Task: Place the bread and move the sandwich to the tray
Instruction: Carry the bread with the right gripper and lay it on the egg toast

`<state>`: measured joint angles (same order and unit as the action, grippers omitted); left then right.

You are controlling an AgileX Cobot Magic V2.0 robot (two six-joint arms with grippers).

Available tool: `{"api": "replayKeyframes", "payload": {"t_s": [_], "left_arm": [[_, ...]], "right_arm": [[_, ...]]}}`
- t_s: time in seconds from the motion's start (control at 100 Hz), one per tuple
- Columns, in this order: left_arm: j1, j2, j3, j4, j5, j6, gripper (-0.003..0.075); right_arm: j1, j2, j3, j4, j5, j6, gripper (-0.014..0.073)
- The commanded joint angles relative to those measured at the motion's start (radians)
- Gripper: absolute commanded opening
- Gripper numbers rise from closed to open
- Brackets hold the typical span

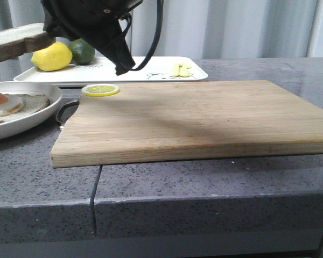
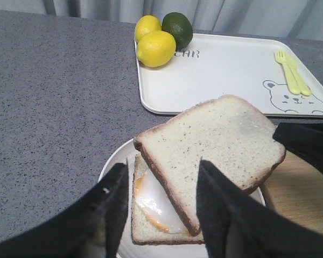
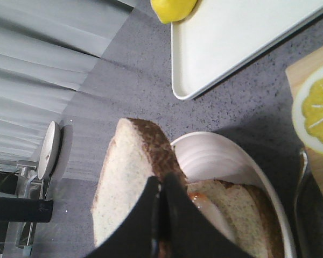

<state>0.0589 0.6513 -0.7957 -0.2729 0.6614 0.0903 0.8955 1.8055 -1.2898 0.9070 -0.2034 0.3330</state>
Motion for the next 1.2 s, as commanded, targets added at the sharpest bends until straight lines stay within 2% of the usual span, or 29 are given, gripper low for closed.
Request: {"api": "replayKeyframes", "payload": {"t_s": [0.0,0.68,0.77,1.04,1.19], "left_arm": [[0.002,0.007,-0.034,-0.023,-0.075,0.0,0.0273],[0.002,0.007,-0.034,-0.024,-0.075,0.0,0.0273],[0.002,0.007,-0.034,-0.024,-0.075,0.0,0.0273],[0.002,0.007,-0.034,-0.027,-0.075,0.0,0.0273],[0.002,0.007,-0.034,-0.027,-0.073,0.0,0.0273]], "right_arm": [[0.006,-0.033,-0.038,-0.002,-0.063,-0.006,-0.0062],[0.022,0.005,-0.036,0.003,-0.025,-0.047,-0.0043],[0.022,0.005,-0.036,0.003,-0.025,-0.072,0.001],[0.022,0.005,-0.036,0.003,-0.019,-0.095,0.028],[0.022,-0.006,-0.036,0.003,-0.039,-0.095,0.0321]]}}
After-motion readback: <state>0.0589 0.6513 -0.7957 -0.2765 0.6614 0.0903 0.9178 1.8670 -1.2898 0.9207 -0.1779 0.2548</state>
